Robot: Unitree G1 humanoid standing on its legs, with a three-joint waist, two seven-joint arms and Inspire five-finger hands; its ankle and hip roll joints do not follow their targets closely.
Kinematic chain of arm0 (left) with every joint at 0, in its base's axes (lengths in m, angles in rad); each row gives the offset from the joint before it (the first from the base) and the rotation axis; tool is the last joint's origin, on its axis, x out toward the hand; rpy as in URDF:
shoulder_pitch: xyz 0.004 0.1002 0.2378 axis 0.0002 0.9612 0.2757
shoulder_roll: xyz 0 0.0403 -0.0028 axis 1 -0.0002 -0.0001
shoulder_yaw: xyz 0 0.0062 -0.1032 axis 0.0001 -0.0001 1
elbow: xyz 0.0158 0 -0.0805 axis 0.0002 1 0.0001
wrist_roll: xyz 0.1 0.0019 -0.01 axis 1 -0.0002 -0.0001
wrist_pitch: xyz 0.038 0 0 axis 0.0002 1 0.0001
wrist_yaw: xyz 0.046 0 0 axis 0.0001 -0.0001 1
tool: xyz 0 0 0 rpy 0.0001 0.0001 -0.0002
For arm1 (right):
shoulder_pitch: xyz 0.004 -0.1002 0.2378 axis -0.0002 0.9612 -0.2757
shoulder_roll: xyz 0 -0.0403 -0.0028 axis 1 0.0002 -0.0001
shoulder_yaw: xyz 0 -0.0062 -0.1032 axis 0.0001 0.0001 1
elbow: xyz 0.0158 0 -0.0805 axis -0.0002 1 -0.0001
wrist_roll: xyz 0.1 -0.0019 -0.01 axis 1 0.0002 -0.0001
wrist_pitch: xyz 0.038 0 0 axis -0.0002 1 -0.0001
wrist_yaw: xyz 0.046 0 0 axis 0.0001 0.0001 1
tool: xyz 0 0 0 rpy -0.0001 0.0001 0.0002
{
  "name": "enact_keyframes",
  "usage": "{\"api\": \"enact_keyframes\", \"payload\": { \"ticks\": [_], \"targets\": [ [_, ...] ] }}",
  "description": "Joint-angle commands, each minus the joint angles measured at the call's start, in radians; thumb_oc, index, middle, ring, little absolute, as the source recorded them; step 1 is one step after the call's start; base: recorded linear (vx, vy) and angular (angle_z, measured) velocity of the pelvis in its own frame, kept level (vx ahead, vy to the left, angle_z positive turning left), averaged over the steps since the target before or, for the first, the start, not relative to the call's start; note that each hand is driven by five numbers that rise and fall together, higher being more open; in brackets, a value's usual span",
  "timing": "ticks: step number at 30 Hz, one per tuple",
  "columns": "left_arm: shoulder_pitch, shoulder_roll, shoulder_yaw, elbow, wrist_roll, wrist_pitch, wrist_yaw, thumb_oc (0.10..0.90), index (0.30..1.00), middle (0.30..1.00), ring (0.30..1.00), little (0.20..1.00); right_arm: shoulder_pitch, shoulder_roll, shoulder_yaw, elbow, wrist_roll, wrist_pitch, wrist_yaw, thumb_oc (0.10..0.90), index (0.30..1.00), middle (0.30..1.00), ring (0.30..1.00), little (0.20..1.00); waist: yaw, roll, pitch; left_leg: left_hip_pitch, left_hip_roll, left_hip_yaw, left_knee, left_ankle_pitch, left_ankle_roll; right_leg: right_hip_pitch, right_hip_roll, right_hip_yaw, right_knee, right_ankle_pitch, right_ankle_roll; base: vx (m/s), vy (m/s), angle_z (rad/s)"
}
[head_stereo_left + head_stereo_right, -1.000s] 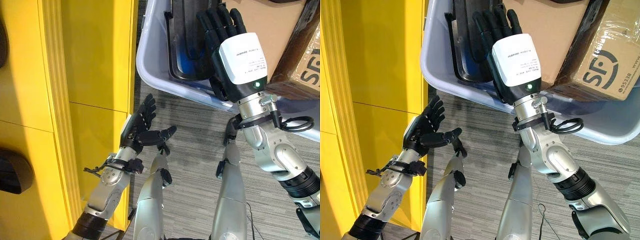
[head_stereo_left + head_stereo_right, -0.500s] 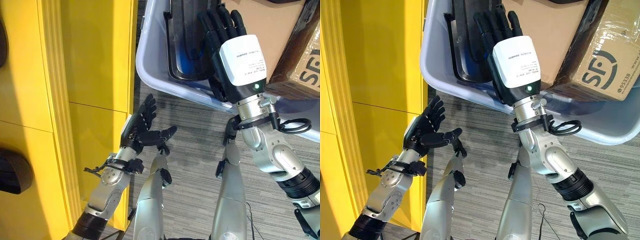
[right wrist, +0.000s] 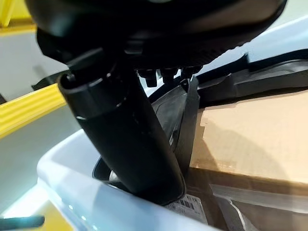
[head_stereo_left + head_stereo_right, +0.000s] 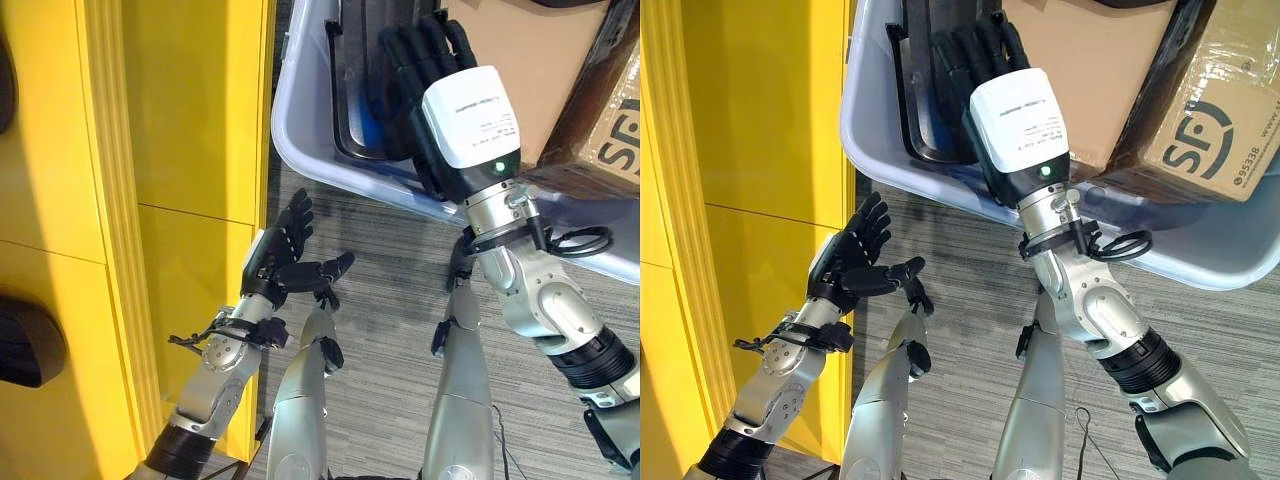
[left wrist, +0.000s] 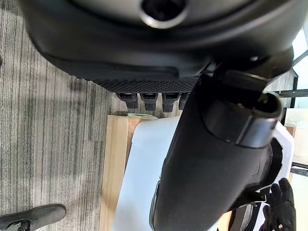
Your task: Move parts from the plastic box to the shelf.
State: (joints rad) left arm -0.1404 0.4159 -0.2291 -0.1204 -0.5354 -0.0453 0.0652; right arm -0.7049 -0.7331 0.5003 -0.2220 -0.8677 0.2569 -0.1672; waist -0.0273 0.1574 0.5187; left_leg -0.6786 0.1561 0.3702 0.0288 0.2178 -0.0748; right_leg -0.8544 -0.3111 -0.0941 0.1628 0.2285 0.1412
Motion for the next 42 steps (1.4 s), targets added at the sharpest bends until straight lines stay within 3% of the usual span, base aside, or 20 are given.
{"api": "enact_keyframes", "payload": {
  "ticks": [1, 8, 19, 24, 27, 31, 35, 38, 42],
  "targets": [
    [0.013, 0.063, 0.029, -0.081, 0.02, -0.079, -0.041, 0.9, 1.0, 1.0, 1.0, 1.0, -0.056, -0.001, 0.102, -0.014, -0.072, -0.086, 0.058, 0.9, 1.0, 1.0, 1.0, 1.0, 0.02, 0.022, 0.001, -0.064, -0.092, -0.053, 0.117, -0.164, -0.009, 0.006, 0.114, -0.068, 0.092, -0.222, -0.014, -0.01, -0.043, 0.06],
    [0.032, 0.084, 0.049, -0.097, 0.03, -0.068, -0.052, 0.9, 1.0, 1.0, 1.0, 1.0, -0.081, -0.063, 0.104, -0.042, -0.068, -0.105, 0.103, 0.9, 1.0, 1.0, 1.0, 1.0, 0.028, 0.0, 0.001, -0.077, -0.088, -0.068, 0.117, -0.16, -0.01, 0.008, 0.119, -0.08, 0.092, -0.219, -0.01, -0.01, -0.046, 0.06],
    [0.04, 0.088, 0.048, -0.113, 0.027, -0.065, -0.052, 0.9, 1.0, 1.0, 1.0, 1.0, -0.084, -0.067, 0.081, -0.073, 0.003, -0.048, 0.049, 0.9, 1.0, 1.0, 1.0, 1.0, 0.029, 0.0, 0.001, -0.082, -0.087, -0.066, 0.117, -0.159, -0.011, 0.004, 0.119, -0.082, 0.095, -0.22, -0.01, 0.0, -0.002, 0.01],
    [0.038, 0.074, 0.037, -0.107, 0.028, -0.07, -0.048, 0.9, 1.0, 1.0, 1.0, 1.0, -0.06, -0.015, 0.057, -0.054, 0.162, 0.067, -0.041, 0.9, 1.0, 1.0, 1.0, 1.0, 0.026, 0.006, 0.001, -0.08, -0.089, -0.062, 0.112, -0.158, -0.008, 0.001, 0.121, -0.076, 0.092, -0.221, -0.015, 0.0, 0.0, 0.0],
    [0.031, 0.062, 0.027, -0.107, 0.031, -0.066, -0.045, 0.9, 1.0, 1.0, 1.0, 1.0, -0.028, 0.043, 0.024, -0.025, 0.32, 0.069, -0.151, 0.9, 1.0, 1.0, 1.0, 1.0, 0.025, 0.009, 0.001, -0.077, -0.09, -0.059, 0.109, -0.156, -0.009, 0.0, 0.123, -0.074, 0.092, -0.221, -0.019, 0.0, 0.0, 0.0],
    [0.017, 0.048, 0.002, -0.106, 0.039, -0.067, -0.028, 0.9, 1.0, 1.0, 1.0, 1.0, -0.016, 0.117, 0.012, -0.008, 0.388, 0.045, -0.175, 0.9, 1.0, 1.0, 1.0, 1.0, 0.022, 0.022, 0.001, -0.066, -0.09, -0.054, 0.1, -0.152, -0.012, -0.001, 0.124, -0.07, 0.096, -0.226, -0.023, 0.0, 0.0, 0.0],
    [0.001, 0.034, -0.017, -0.09, 0.047, -0.076, -0.023, 0.9, 1.0, 1.0, 1.0, 1.0, -0.02, 0.173, 0.031, 0.02, 0.366, 0.056, -0.124, 0.9, 1.0, 1.0, 1.0, 1.0, 0.023, 0.033, 0.001, -0.062, -0.094, -0.052, 0.11, -0.159, -0.012, -0.004, 0.119, -0.068, 0.105, -0.23, -0.026, 0.0, 0.004, -0.02],
    [-0.008, 0.022, -0.033, -0.079, 0.06, -0.089, -0.032, 0.9, 1.0, 1.0, 1.0, 1.0, -0.011, 0.199, 0.077, 0.045, 0.273, 0.12, -0.054, 0.9, 1.0, 1.0, 1.0, 1.0, 0.024, 0.043, 0.001, -0.052, -0.095, -0.047, 0.116, -0.166, -0.009, 0.001, 0.112, -0.066, 0.11, -0.232, -0.026, 0.0, 0.01, -0.03],
    [-0.01, 0.017, -0.039, -0.071, 0.057, -0.089, -0.031, 0.9, 1.0, 1.0, 1.0, 1.0, -0.012, 0.2, 0.112, 0.092, 0.198, 0.159, -0.039, 0.9, 1.0, 1.0, 1.0, 1.0, 0.023, 0.052, 0.001, -0.043, -0.095, -0.044, 0.125, -0.172, -0.006, 0.003, 0.103, -0.066, 0.11, -0.231, -0.026, 0.01, 0.009, -0.03]
  ]
}}
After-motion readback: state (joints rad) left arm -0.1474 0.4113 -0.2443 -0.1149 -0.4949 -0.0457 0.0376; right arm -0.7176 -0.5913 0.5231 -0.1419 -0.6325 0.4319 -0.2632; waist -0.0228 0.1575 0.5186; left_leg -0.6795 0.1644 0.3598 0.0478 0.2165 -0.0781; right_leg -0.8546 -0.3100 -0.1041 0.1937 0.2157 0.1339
